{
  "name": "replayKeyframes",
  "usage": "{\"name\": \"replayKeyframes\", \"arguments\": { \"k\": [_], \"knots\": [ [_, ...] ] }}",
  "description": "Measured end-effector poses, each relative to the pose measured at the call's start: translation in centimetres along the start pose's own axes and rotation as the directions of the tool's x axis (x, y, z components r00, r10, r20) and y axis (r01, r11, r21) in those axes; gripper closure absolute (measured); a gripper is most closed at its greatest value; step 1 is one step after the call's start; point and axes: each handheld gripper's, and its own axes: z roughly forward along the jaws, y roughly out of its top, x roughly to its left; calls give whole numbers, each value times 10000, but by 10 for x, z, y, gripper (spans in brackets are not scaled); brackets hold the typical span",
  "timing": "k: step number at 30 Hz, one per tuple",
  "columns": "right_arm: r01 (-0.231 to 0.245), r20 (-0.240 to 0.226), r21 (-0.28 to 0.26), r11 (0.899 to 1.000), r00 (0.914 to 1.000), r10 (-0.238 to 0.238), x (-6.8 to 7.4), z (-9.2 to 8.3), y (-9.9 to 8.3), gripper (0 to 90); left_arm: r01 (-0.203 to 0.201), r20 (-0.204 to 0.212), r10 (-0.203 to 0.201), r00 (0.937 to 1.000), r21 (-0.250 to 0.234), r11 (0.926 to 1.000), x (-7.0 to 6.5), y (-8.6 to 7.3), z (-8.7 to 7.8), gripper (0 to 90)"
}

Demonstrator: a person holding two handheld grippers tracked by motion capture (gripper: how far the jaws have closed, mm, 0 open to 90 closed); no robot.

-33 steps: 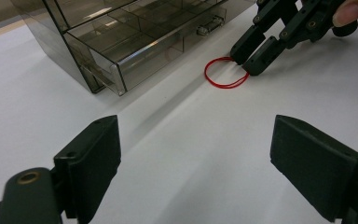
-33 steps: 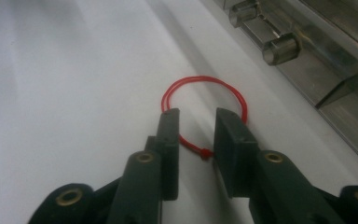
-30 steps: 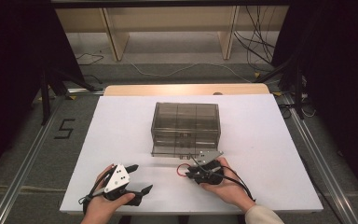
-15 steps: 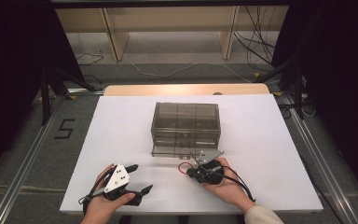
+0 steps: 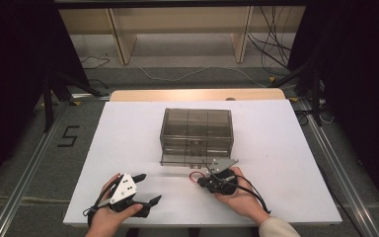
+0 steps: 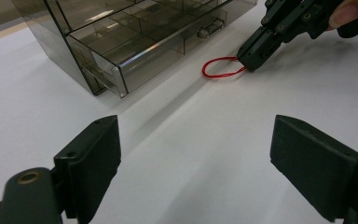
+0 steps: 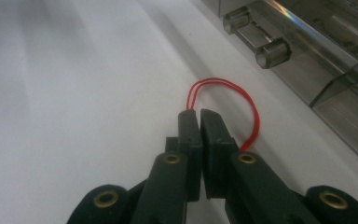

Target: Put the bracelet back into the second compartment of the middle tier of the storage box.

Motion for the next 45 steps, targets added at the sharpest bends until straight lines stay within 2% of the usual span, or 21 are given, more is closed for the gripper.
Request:
{"name": "replayKeyframes", "arguments": {
  "k": [45],
  "knots": [
    [-87,-255,-655,9978,9997,70,6,-16,9,883,51,-142,-51,9999,-44,10000,1,0,-1,158]
  ]
}}
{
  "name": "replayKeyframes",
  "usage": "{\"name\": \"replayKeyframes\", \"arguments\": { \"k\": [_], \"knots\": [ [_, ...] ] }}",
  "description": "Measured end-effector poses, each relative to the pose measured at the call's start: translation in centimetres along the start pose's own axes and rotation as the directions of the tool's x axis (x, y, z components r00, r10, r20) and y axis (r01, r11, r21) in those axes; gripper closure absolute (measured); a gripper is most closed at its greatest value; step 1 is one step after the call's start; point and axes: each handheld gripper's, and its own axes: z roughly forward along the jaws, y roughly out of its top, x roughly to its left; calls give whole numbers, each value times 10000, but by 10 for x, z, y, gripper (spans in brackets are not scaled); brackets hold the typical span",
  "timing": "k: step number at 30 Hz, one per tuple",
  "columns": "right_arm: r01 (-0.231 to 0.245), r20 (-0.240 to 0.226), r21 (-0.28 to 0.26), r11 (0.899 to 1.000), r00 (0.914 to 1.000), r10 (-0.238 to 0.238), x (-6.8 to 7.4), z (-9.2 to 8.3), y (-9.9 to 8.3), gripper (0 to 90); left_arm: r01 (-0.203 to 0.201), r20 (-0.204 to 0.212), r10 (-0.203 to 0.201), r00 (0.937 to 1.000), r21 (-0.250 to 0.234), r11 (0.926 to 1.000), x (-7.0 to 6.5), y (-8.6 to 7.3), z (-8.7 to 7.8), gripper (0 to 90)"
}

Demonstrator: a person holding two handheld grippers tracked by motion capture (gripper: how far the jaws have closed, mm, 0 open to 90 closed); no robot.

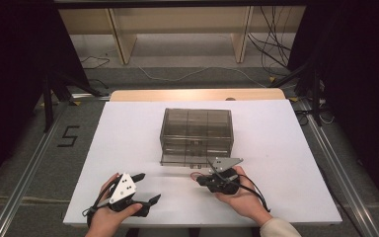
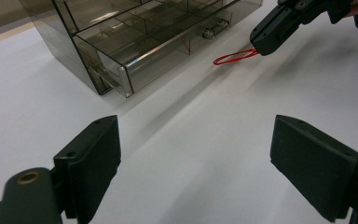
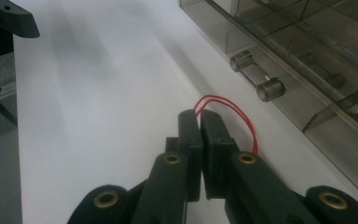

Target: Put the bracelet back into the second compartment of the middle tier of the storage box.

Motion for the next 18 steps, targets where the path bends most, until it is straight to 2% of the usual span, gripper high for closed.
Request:
{"name": "replayKeyframes", "arguments": {
  "k": [18],
  "knots": [
    [51,-42,-237,9997,10000,-52,2,-6,4,883,20,-32,-20,10000,-13,10000,0,0,0,158]
  ]
}}
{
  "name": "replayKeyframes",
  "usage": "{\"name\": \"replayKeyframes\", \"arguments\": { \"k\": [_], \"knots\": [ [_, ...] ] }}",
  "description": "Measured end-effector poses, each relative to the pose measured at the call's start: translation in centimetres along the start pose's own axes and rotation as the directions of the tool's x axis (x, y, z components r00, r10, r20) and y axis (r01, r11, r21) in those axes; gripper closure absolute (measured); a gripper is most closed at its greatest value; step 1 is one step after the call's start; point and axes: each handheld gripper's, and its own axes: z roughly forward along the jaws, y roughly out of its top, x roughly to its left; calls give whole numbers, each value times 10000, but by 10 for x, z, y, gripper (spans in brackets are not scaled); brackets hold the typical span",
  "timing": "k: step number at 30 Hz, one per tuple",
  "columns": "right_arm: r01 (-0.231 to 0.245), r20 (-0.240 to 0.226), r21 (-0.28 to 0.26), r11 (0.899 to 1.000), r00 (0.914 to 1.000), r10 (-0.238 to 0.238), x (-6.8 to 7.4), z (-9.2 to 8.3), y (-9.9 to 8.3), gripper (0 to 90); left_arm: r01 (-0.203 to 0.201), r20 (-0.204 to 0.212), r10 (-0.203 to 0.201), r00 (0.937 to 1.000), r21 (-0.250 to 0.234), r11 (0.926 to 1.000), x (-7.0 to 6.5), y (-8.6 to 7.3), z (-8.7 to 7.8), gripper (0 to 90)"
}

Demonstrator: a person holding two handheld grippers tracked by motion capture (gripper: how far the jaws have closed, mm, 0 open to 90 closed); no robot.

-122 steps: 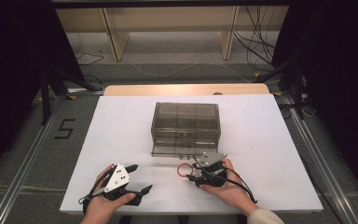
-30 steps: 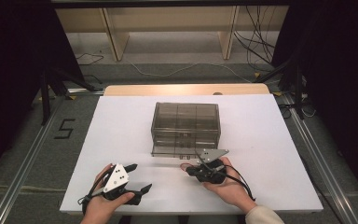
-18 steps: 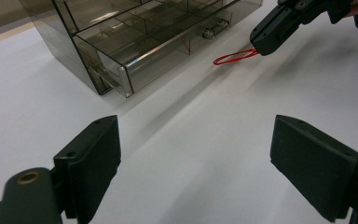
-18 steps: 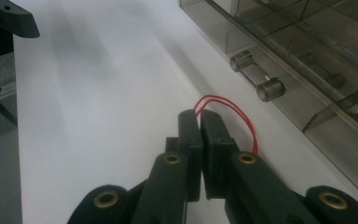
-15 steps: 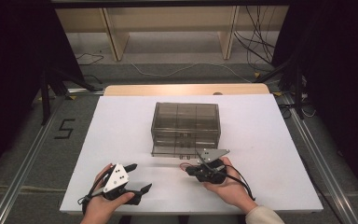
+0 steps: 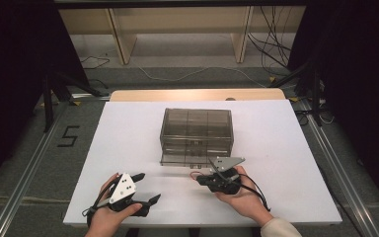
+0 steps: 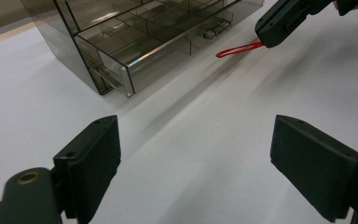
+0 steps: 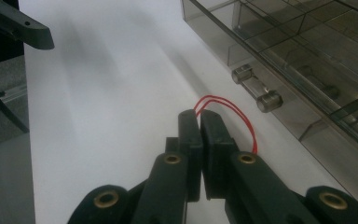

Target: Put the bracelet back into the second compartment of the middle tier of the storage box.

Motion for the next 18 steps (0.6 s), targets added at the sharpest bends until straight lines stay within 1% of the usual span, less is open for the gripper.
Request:
{"name": "replayKeyframes", "arguments": {
  "k": [6,9,18],
  "knots": [
    [-92,-26,-76,9999,10000,92,1,-2,1,883,6,5,-6,10000,-4,10000,0,0,0,158],
    [5,-47,-53,10000,10000,-5,1,-3,2,883,11,4,-11,10000,-3,10000,0,0,0,158],
    [-5,-58,-164,9999,10000,4,2,-6,4,883,5,-4,-5,10000,-7,10000,0,0,0,158]
  ]
}}
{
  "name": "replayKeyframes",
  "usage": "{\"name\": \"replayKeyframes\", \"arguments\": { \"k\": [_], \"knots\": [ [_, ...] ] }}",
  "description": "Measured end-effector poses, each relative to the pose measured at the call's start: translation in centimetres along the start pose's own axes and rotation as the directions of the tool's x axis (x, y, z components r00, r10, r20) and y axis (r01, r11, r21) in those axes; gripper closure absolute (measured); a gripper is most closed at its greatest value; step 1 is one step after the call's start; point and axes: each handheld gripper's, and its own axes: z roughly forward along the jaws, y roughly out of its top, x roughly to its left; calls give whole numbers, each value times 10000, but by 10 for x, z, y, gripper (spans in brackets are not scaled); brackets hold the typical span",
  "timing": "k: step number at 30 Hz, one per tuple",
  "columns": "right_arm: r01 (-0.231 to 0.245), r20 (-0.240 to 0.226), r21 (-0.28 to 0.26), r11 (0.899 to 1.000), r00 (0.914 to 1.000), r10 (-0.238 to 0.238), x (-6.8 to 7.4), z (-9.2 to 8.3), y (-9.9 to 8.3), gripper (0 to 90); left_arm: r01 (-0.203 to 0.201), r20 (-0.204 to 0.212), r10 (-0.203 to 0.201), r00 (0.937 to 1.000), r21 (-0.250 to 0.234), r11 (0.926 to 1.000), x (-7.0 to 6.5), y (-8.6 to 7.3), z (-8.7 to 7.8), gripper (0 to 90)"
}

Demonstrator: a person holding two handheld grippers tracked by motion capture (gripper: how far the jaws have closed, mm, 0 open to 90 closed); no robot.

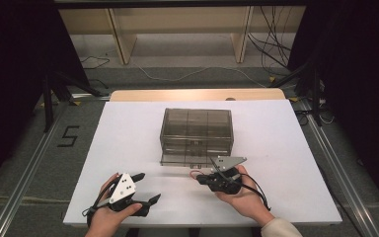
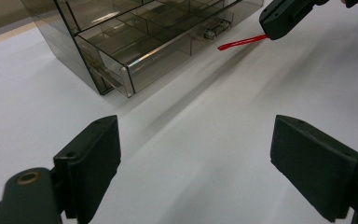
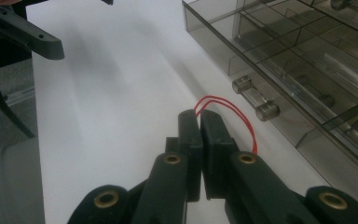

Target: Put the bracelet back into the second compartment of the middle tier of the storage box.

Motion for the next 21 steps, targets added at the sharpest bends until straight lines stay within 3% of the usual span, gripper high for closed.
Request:
{"name": "replayKeyframes", "arguments": {
  "k": [21],
  "knots": [
    [58,-37,-187,9998,10000,-59,3,-5,6,883,-35,-22,35,10000,-3,10000,0,0,0,158]
  ]
}}
